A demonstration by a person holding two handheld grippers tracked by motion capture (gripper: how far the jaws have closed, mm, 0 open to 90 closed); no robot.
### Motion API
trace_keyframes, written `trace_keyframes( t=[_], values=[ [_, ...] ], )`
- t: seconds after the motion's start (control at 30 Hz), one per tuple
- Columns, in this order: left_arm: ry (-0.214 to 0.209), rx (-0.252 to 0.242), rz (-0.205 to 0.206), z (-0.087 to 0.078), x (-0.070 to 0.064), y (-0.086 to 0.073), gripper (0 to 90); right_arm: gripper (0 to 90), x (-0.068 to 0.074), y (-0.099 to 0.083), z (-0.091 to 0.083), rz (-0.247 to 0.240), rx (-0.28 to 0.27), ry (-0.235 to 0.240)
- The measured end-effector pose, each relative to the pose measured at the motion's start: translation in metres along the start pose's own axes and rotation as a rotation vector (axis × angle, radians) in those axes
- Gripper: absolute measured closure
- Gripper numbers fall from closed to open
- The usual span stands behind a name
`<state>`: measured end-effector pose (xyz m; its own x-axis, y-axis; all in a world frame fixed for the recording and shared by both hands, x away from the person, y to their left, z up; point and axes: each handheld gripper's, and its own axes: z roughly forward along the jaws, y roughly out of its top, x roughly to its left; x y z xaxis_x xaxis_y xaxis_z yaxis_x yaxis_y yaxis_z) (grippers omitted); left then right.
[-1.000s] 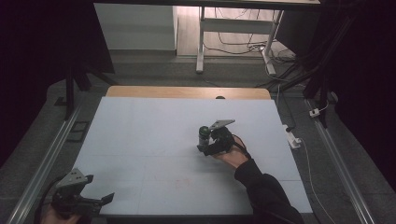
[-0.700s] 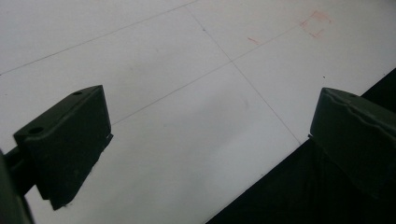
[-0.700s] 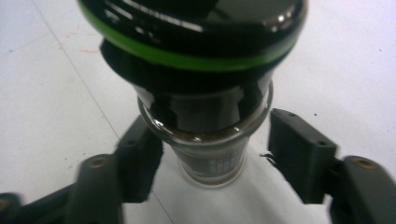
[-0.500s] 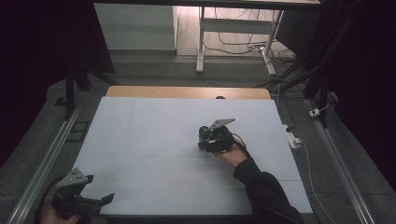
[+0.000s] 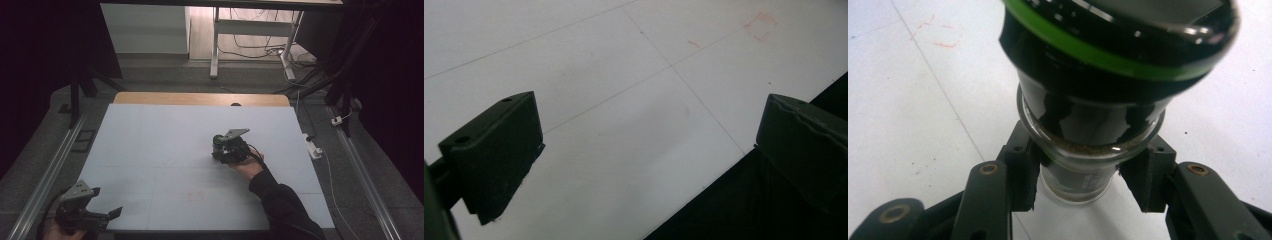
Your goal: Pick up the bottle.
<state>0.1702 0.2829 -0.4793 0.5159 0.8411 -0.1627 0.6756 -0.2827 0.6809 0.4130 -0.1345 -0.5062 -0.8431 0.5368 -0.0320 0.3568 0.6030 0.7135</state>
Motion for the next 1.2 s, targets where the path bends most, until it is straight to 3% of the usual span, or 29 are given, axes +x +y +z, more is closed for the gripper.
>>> trace_keyframes(
  t=[0.53, 0.93, 1.2],
  values=[
    [-0.008, -0.01, -0.013, -0.001, 0.001, -0.001, 0.0, 53.1, 0.008, 0.011, -0.024, -0.003, -0.028, 0.052],
    [-0.024, 0.008, 0.001, 0.0, 0.0, 0.0, 0.0, 53.1, 0.025, 0.02, -0.043, -0.007, -0.018, 0.13],
    [-0.03, 0.008, 0.002, 0.001, 0.001, 0.0, 0.0, 53.1, 0.041, 0.024, -0.054, -0.043, -0.019, 0.154]
  ],
)
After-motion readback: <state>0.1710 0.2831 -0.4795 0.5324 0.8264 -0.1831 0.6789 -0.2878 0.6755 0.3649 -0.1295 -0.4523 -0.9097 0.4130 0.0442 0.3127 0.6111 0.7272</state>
